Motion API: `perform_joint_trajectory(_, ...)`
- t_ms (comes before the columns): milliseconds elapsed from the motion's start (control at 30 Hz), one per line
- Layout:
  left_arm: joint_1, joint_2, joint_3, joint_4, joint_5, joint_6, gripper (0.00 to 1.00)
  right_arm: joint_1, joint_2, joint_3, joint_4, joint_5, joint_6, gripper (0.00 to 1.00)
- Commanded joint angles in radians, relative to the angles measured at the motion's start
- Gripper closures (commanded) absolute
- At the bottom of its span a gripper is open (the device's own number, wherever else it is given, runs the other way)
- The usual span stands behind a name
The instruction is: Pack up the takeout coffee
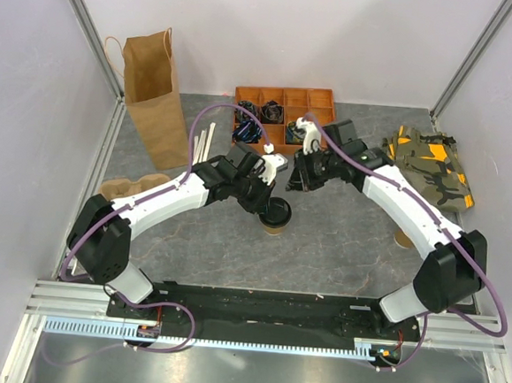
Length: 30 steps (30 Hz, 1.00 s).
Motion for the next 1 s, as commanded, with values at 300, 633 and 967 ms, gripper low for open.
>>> perform_joint_trajectory(300,-0.002,0.051,-0.017,-0.053,0.001,0.020,0.84,0.056,0.139,-0.179,0.055,0.151,0.020,0.80)
perform_joint_trajectory(633,-0.002,0.058,-0.009,-0.052,0.007,0.015,0.84,0.035,0.066,-0.091,0.018,0.121,0.049,0.78)
perform_joint_trajectory(967,-0.001,0.058,-0.005,-0.055,0.006,0.006,0.84,0.033,-0.090,-0.145,0.088,0.144,0.136,0.70)
